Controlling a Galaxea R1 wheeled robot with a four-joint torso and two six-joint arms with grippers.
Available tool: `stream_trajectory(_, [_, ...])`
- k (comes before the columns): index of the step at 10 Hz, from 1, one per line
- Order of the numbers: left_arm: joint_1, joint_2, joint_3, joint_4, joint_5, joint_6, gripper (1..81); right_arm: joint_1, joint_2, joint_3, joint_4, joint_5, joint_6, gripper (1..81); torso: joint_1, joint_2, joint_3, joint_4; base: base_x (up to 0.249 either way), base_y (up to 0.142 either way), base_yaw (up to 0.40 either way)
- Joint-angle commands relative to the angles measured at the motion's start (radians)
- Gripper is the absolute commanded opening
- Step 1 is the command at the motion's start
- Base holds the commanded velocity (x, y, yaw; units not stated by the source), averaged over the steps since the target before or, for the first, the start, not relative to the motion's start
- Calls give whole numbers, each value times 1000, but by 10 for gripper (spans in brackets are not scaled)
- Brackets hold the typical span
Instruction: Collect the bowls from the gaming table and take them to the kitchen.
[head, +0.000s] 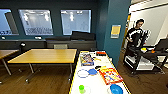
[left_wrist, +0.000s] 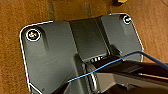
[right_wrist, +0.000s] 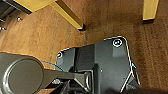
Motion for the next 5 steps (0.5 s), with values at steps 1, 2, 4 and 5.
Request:
stream_trajectory(1, [-52,6,7,1,36,4,811,28,-112,99,-3,25,41,811,0,0,0,0,0,0,0])
stream_trajectory(2, [-54,6,7,1,36,4,811,38,-151,126,-9,43,69,811,0,0,0,0,0,0,0])
stream_trajectory(4, [-53,8,6,1,36,4,811,68,-260,229,-18,82,69,811,0,0,0,0,0,0,0])
stream_trajectory(5, [-53,8,7,1,36,4,811,92,-309,279,-18,82,68,811,0,0,0,0,0,0,0])
